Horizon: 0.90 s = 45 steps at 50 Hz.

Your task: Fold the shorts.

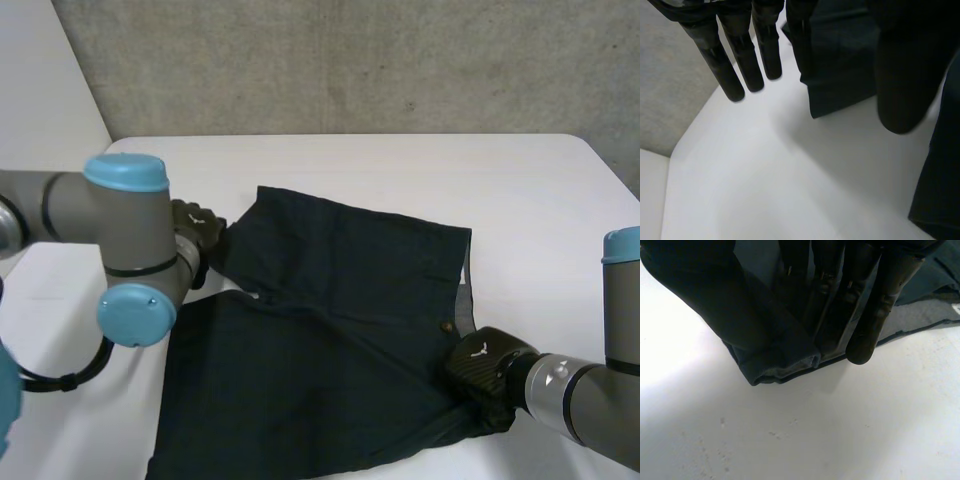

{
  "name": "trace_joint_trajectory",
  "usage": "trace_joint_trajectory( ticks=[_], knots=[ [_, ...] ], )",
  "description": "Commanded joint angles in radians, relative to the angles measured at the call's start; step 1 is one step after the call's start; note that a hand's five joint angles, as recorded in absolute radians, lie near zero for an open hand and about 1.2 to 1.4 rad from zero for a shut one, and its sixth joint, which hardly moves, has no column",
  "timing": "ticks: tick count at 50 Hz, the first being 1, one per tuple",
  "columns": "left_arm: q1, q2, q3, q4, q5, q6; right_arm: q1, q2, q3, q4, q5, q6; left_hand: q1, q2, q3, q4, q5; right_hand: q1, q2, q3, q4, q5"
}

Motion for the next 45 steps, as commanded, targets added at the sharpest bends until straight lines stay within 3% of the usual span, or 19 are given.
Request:
trace_joint_trajectory(
  ticks=[1, 8, 13, 24, 29, 33, 34, 36, 45],
  knots=[
    [0.010, 0.258, -0.183, -0.016, 0.049, -0.171, -0.006, -0.001, -0.018, -0.043, -0.007, 0.074, -0.032, -0.044, -0.053, -0.044, -0.044, 0.430, 0.228, 0.220, 0.205, 0.247],
    [0.003, 0.556, -0.497, -0.069, 0.194, -0.248, -0.015, -0.001, -0.053, -0.088, -0.008, 0.206, -0.018, -0.029, -0.038, -0.029, -0.029, 0.430, 0.228, 0.220, 0.205, 0.247],
    [-0.013, 0.691, -0.688, -0.117, 0.225, -0.251, -0.019, 0.002, -0.061, -0.114, -0.005, 0.234, -0.018, -0.029, -0.038, -0.029, -0.029, 0.430, 0.228, 0.220, 0.205, 0.247],
    [-0.028, 0.728, -0.949, -0.119, 0.227, -0.243, -0.014, 0.002, -0.058, -0.137, 0.003, 0.243, -0.015, -0.027, -0.035, -0.026, -0.026, 0.430, 0.228, 0.220, 0.205, 0.247],
    [-0.025, 0.650, -0.967, -0.103, 0.222, -0.240, -0.009, 0.003, -0.056, -0.140, 0.003, 0.243, 0.006, -0.006, -0.015, -0.006, -0.006, 0.430, 0.228, 0.220, 0.205, 0.247],
    [-0.024, 0.608, -0.946, -0.068, 0.216, -0.239, -0.009, 0.002, -0.056, -0.139, 0.003, 0.243, 0.474, 0.462, 0.454, 0.462, 0.463, 0.430, 0.228, 0.220, 0.205, 0.247],
    [-0.025, 0.607, -0.926, -0.039, 0.210, -0.239, -0.009, 0.000, -0.056, -0.139, 0.003, 0.243, 0.766, 0.754, 0.746, 0.754, 0.755, 0.430, 0.228, 0.220, 0.205, 0.247],
    [-0.027, 0.608, -0.901, 0.001, 0.198, -0.239, -0.008, 0.000, -0.058, -0.139, 0.001, 0.243, 0.936, 0.924, 0.915, 0.924, 0.924, 0.430, 0.228, 0.220, 0.205, 0.247],
    [-0.031, 0.508, -0.613, 0.203, 0.181, -0.179, -0.006, -0.003, -0.113, -0.171, 0.004, 0.245, 0.936, 0.924, 0.916, 0.924, 0.925, 0.430, 0.228, 0.220, 0.205, 0.247]
  ],
)
